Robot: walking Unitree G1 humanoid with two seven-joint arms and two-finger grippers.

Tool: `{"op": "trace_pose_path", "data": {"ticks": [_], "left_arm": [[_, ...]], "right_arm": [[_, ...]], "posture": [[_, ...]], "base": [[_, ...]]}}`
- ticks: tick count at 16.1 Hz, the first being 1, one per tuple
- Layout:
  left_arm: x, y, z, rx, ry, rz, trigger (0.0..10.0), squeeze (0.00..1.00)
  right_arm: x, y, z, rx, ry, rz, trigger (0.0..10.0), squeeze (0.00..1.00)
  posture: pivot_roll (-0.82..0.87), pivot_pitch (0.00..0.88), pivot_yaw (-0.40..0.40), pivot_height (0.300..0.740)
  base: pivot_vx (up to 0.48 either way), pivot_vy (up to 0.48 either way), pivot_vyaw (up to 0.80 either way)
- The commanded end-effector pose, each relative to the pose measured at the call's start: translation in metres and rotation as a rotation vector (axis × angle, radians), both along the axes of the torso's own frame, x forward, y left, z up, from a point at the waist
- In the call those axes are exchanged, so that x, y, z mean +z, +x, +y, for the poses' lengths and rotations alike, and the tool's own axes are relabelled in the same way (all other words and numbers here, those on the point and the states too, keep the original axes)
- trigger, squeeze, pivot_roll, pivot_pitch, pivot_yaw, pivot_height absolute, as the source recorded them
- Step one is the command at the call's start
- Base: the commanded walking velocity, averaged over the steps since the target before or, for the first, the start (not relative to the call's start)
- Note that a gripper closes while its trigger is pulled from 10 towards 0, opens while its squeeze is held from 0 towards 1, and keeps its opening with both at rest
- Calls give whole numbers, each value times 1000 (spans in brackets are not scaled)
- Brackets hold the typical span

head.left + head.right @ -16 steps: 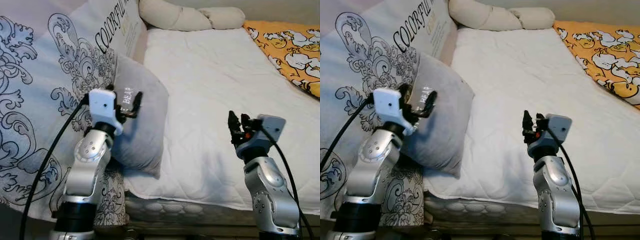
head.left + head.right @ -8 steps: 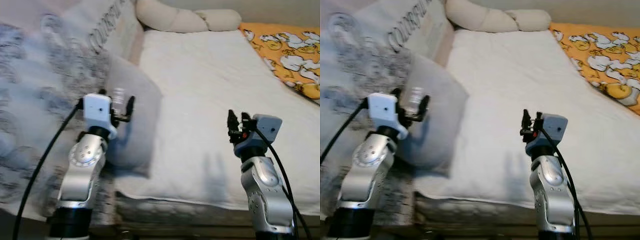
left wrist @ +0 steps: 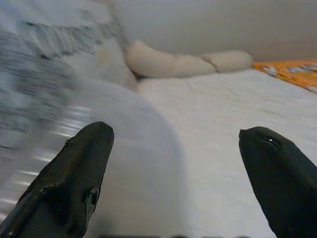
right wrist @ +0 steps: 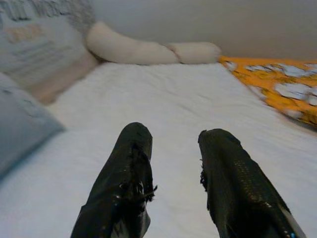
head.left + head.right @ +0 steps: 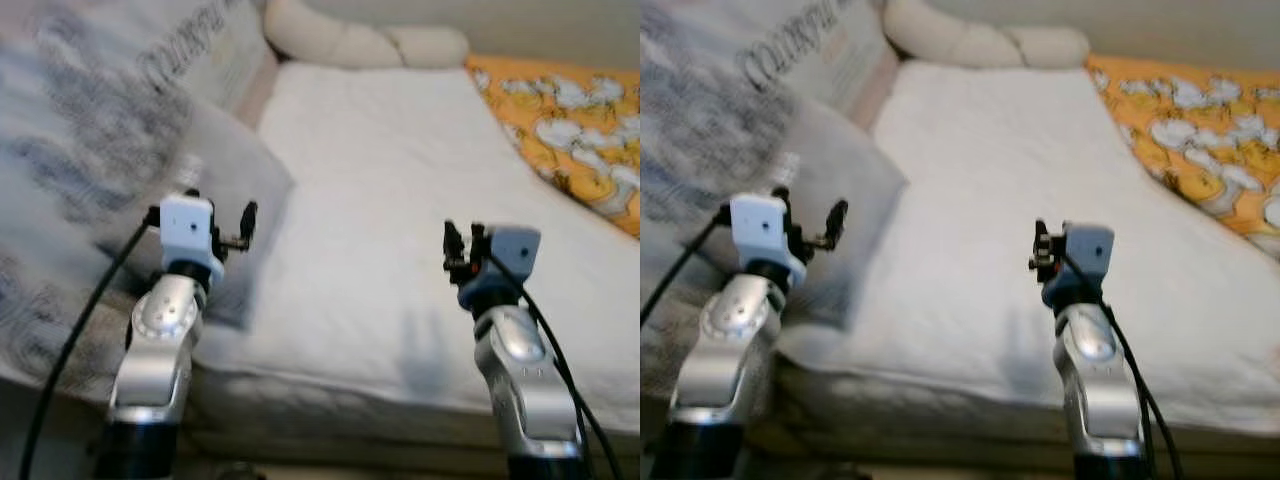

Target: Clean up the room

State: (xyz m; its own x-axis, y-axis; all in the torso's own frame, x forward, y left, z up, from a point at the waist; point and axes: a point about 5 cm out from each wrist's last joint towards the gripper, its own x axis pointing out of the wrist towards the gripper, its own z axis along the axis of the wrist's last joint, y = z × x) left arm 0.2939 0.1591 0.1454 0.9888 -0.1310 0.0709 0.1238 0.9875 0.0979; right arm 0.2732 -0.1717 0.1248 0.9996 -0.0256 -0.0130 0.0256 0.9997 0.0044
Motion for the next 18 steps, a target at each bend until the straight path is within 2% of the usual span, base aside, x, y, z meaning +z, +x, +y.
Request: {"op": "trace_pose_path", "data": {"ticks": [1, 3, 6, 18], "left_arm": [[-1, 1, -5, -14, 11, 6, 10000, 980], [-3, 2, -3, -7, 21, 15, 10000, 976], [-2, 4, 0, 3, 16, 14, 10000, 976], [-2, 8, -2, -3, 25, 22, 10000, 973]], "right_arm": [[3, 2, -4, -8, -5, 2, 10000, 0], [2, 2, -7, -16, -35, 8, 10000, 0], [2, 3, -8, -13, -28, 22, 10000, 0], [-1, 7, -9, -17, -58, 58, 10000, 0]], "posture": [[2, 0, -11, 740], [-9, 0, -10, 740], [-8, 0, -10, 740], [-14, 0, -3, 740]], "base": [[0, -435, 0], [0, -424, 0], [0, -410, 0], [0, -406, 0]]}}
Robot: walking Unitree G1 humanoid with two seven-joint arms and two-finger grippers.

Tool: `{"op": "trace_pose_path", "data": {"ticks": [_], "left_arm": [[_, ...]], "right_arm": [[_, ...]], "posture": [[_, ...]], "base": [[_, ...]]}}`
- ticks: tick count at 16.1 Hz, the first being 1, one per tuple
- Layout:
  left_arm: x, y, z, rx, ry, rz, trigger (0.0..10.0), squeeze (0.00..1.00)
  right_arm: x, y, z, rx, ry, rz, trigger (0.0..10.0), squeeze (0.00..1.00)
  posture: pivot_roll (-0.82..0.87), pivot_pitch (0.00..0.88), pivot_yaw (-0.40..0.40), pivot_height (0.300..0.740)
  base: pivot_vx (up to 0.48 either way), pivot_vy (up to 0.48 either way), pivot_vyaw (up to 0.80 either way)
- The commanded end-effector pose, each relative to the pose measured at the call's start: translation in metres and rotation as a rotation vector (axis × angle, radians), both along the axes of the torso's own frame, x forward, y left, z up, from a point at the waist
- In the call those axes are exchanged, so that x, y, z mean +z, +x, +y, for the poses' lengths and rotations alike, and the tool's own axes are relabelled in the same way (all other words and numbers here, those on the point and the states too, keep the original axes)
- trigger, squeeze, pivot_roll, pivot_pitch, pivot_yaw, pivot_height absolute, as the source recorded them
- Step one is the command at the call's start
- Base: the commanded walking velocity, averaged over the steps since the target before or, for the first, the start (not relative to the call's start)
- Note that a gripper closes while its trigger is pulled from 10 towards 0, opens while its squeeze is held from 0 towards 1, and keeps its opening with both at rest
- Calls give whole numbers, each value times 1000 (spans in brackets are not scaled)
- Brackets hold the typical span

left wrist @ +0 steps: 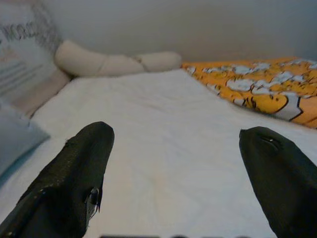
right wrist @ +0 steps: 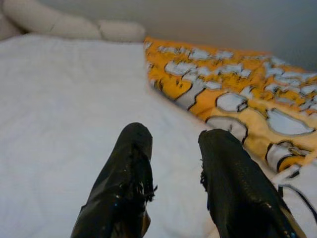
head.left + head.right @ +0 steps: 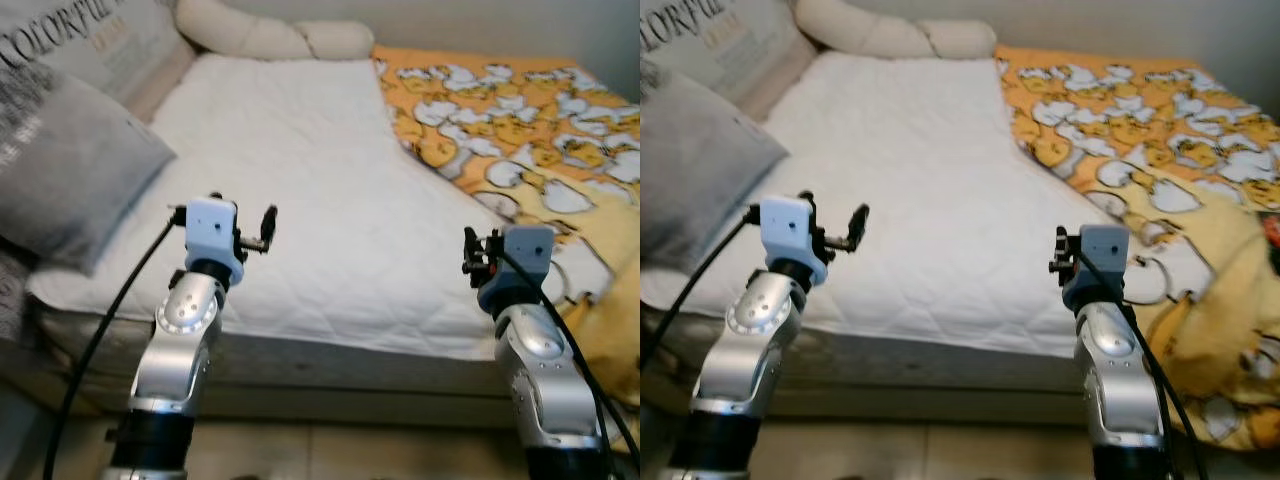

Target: Clean up the room

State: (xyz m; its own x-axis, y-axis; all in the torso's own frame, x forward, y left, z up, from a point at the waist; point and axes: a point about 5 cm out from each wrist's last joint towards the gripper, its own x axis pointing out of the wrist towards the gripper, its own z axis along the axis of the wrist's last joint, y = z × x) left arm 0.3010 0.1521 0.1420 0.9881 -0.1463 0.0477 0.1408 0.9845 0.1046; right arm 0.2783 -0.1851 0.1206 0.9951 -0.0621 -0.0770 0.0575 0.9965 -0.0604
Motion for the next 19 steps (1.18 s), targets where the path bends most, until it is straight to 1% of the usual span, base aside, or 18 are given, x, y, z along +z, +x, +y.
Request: {"op": "trace_pose_path", "data": {"ticks": [1, 3, 4, 6, 8, 10, 15, 19], "left_arm": [[1, 1, 5, 11, 15, 1, 10000, 976], [1, 1, 5, 12, 15, 2, 10000, 973], [1, 1, 5, 14, 14, 2, 10000, 976], [1, 1, 4, 15, 11, 4, 10000, 973], [0, 1, 4, 15, 10, 7, 10000, 976], [0, 1, 4, 19, 11, 8, 10000, 973], [0, 1, 4, 19, 13, 10, 10000, 973], [0, 1, 4, 21, 15, 11, 10000, 976]], "right_arm": [[4, 3, 5, 19, 2, -9, 10000, 0], [4, 3, 5, 20, 11, -12, 10000, 0], [6, 3, 6, 35, -35, -12, 10000, 0], [6, 3, 7, 44, -28, -13, 10000, 0], [2, 3, 4, 36, -49, 10, 10000, 0], [1, 3, 0, 18, -44, 19, 10000, 0], [1, 2, -1, 10, -39, 20, 10000, 0], [-1, 2, -2, 9, -51, 32, 10000, 0]], "posture": [[-13, 0, -4, 740], [-11, 0, -7, 740], [-11, 0, -9, 740], [-11, 0, -9, 740], [-13, 0, -8, 740], [-13, 0, -6, 740], [-15, 0, -8, 740], [-14, 0, -8, 740]], "base": [[0, -405, 0], [0, -407, 0], [0, -405, 0], [0, -403, 0], [0, -405, 800], [0, -405, 800], [0, -406, 800], [0, -406, 0]]}}
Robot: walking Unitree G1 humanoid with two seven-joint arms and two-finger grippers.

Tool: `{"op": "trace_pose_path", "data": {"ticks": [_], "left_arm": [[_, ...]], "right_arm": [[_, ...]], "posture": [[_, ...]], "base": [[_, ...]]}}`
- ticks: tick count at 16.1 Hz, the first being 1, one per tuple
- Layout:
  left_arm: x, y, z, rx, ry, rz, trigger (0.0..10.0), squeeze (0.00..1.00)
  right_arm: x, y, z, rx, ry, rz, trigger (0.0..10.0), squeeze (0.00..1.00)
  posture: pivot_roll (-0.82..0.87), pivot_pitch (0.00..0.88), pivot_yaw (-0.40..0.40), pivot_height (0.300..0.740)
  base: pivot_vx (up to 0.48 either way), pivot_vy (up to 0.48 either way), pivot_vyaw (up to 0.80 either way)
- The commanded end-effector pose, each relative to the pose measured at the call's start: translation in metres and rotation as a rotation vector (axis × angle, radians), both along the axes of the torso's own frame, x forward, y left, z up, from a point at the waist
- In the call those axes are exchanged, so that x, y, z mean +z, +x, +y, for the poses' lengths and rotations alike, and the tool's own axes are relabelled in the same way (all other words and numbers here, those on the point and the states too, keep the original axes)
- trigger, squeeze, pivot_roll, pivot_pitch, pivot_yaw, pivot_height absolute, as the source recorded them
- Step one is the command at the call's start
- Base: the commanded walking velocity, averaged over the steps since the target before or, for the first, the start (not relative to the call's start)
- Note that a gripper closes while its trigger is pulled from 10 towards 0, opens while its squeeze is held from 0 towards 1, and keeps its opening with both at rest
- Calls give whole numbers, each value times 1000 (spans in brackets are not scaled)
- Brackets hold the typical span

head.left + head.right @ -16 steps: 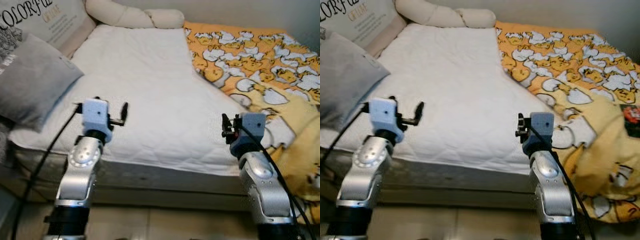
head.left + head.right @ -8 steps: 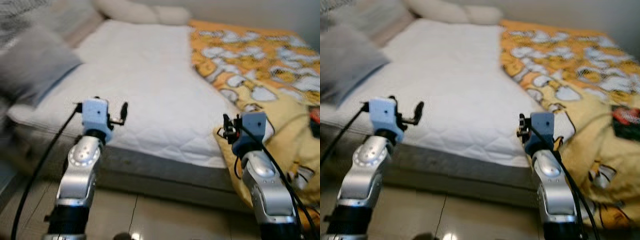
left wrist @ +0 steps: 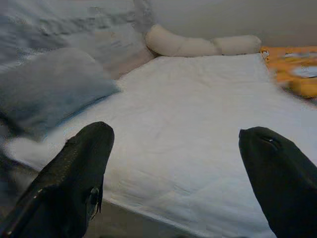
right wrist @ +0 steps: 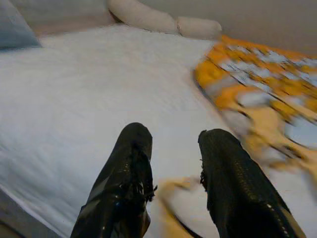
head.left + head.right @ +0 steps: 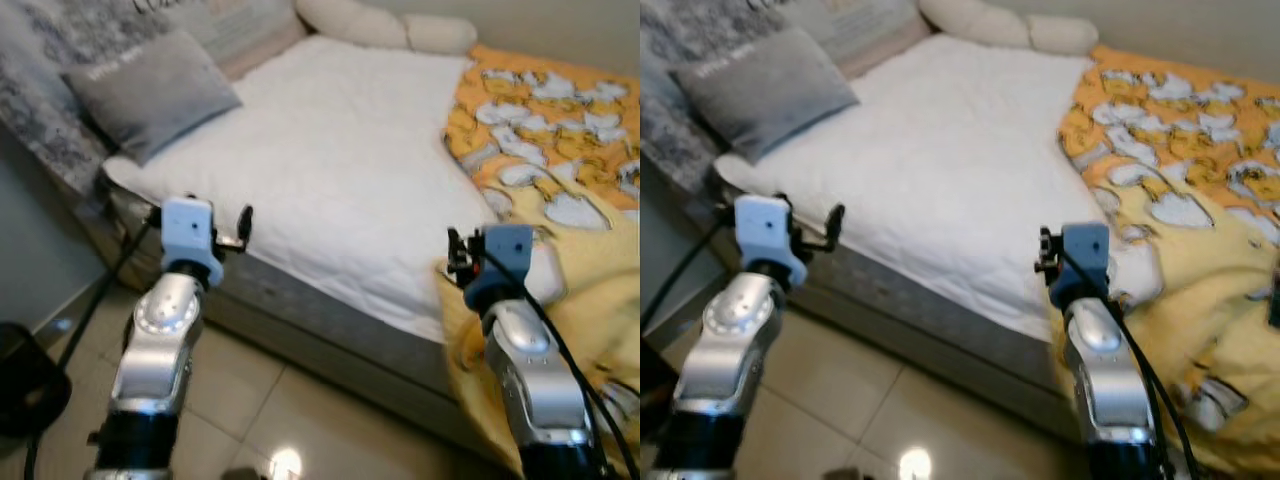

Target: Clean up the room

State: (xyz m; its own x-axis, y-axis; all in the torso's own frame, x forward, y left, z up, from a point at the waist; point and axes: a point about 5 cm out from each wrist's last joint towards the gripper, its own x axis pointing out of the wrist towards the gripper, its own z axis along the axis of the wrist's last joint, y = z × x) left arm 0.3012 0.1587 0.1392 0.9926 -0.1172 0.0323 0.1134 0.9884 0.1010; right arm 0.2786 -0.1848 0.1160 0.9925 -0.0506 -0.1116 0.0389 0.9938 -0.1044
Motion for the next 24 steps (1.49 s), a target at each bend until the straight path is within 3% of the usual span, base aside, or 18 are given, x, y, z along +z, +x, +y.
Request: {"op": "trace_pose_path", "data": {"ticks": [1, 10, 17, 24], "left_arm": [[3, 1, -2, -9, 17, -5, 10000, 973], [3, 2, -2, -13, 24, -5, 10000, 973], [2, 2, -2, -16, 28, -5, 10000, 973], [1, 1, -3, -22, 31, -5, 10000, 973]], "right_arm": [[3, 2, -1, -8, 2, -6, 10000, 0], [3, 2, 2, 9, 9, -8, 10000, 0], [2, 2, 4, 26, 4, -5, 10000, 0], [-3, 0, 2, 7, 16, 21, 10000, 0]], "posture": [[-14, 0, -7, 740], [-15, 0, -6, 740], [-13, 0, -7, 740], [-13, 0, -8, 740]], "base": [[0, -401, 0], [0, -405, 0], [0, -402, 800], [0, -393, 0]]}}
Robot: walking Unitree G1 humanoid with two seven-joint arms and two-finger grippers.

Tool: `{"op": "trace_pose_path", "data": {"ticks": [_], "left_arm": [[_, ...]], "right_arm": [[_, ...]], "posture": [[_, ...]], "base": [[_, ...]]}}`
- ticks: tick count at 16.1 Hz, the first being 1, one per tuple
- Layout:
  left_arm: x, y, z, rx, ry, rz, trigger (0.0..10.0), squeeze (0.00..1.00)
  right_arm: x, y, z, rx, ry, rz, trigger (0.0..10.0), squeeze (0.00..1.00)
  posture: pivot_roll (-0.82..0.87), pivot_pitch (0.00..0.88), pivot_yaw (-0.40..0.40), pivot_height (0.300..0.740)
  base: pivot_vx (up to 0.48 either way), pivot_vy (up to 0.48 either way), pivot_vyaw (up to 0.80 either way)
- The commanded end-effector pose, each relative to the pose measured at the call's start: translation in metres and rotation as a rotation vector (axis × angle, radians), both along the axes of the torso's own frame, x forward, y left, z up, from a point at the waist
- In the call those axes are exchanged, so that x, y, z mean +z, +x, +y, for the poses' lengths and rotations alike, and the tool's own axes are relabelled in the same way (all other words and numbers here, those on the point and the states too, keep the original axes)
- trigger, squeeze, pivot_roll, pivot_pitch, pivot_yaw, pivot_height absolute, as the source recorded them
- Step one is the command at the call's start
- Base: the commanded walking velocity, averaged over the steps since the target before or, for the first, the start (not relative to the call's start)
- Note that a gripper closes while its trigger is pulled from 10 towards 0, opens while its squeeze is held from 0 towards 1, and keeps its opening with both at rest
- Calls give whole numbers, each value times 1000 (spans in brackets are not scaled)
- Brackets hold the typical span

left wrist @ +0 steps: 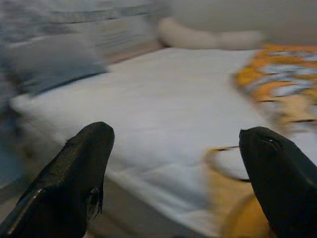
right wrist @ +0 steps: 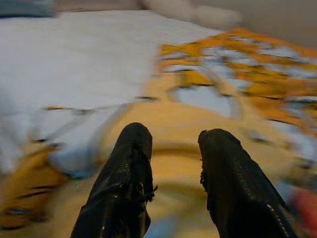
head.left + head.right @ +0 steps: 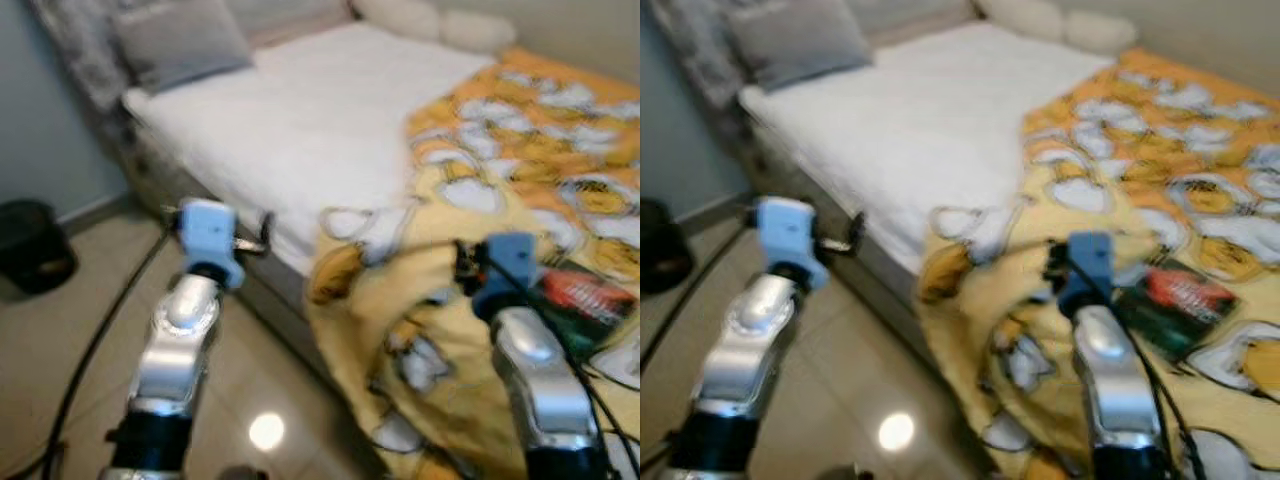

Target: Clean up the room

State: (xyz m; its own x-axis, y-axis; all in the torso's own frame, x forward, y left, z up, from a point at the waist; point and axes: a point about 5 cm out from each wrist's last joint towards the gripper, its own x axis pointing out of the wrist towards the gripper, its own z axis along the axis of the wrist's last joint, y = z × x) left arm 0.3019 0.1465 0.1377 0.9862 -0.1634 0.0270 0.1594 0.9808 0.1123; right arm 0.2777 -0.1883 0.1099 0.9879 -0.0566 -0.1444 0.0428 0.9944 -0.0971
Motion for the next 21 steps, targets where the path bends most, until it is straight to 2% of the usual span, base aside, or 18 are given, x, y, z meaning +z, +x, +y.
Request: {"op": "trace_pose_path", "data": {"ticks": [1, 8, 11, 15, 17, 18, 19, 21], "left_arm": [[3, 0, 9, 23, 20, -10, 10000, 969], [1, 0, 8, 18, 31, -10, 10000, 973], [0, 1, 7, 20, 21, -3, 10000, 886], [0, 0, 4, -10, 41, -5, 10000, 847], [5, -3, -2, -49, 46, -13, 10000, 812], [3, -6, 0, -49, 71, 1, 10000, 780], [-1, -9, 3, -54, 101, 27, 10000, 773], [-7, -14, 4, -79, 109, 53, 10000, 757]], "right_arm": [[2, 1, 6, 14, 6, -10, 10000, 0], [-1, 1, 6, 19, 14, 4, 10000, 0], [-2, 1, 6, 25, 32, 8, 10000, 0], [-2, 0, 5, 29, 87, 17, 10000, 0], [2, -1, 3, 31, 123, 18, 10000, 0], [1, -4, -2, 18, 140, 27, 10000, 0], [-4, -8, -8, -11, 141, 49, 10000, 1000], [-11, -11, -15, -52, 137, 72, 10000, 1000]], "posture": [[-13, 0, -8, 740], [-13, 0, -7, 740], [-14, 0, -7, 740], [-14, 0, -9, 740], [-17, 0, -11, 740], [-16, 0, -9, 740], [-21, 0, -3, 740], [-25, 0, 6, 740]], "base": [[0, -390, 0], [0, -321, 0], [0, 0, 0], [0, 0, 0], [0, 0, 0], [0, 0, 0], [0, 0, 0], [0, 0, 0]]}}
